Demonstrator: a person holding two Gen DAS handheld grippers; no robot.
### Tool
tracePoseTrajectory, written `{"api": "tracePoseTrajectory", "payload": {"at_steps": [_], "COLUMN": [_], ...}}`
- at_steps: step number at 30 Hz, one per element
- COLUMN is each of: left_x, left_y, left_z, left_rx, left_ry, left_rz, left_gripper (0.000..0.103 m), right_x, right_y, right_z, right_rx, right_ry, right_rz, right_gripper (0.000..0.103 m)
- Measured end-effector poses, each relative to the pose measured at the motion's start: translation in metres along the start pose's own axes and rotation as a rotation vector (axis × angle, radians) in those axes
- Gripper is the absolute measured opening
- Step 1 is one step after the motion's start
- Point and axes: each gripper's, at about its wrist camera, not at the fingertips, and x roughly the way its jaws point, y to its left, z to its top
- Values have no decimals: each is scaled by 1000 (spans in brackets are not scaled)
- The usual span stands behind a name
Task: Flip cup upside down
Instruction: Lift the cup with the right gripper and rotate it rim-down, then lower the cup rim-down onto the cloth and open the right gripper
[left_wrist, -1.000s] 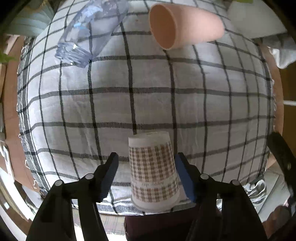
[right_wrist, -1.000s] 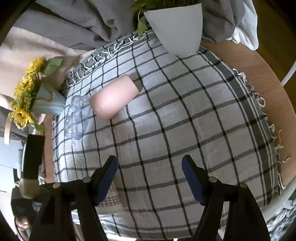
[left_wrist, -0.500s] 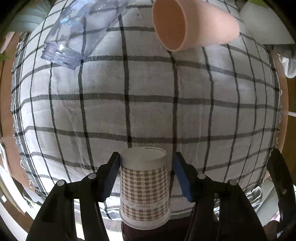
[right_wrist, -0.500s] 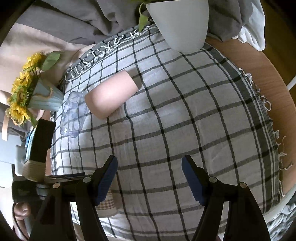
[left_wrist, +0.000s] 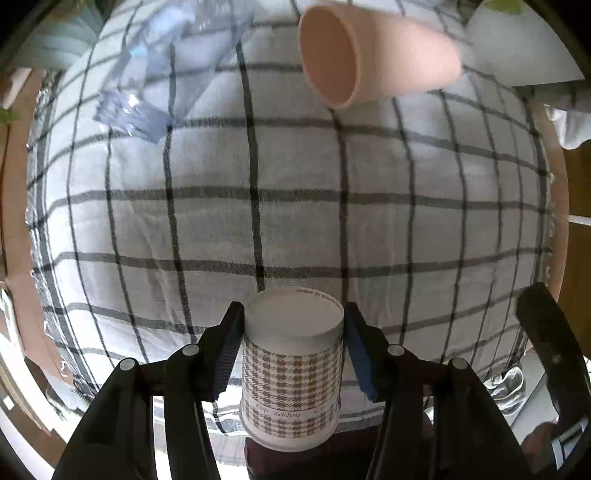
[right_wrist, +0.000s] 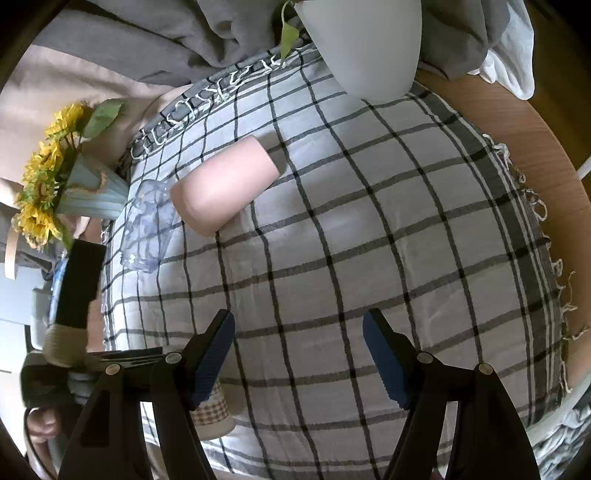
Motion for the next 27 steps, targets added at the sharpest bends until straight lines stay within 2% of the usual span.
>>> {"api": "tracePoseTrajectory", "payload": {"at_steps": [8, 16, 20, 23, 27], "left_x": [-30, -59, -50, -45, -41], "left_y": [10, 21, 13, 5, -2], "left_z": [-9, -25, -37, -46, -45], "left_rx": [-20, -11, -11, 6, 16], "left_ry": [-178, -421, -482, -532, -533], "left_rz": [-53, -102, -124, -111, -109], "left_gripper": [53, 53, 53, 53, 54], "right_x": [-8, -15, -17, -17, -18], "right_y": [4, 10, 9, 6, 2], "right_z": [0, -4, -8, -12, -17], "right_rx": [-17, -63, -90, -109, -121], "right_ry": [-26, -61, -88, -100, -115], "right_rz": [4, -23, -59, -83, -115], "right_gripper": [72, 72, 72, 72, 72]}}
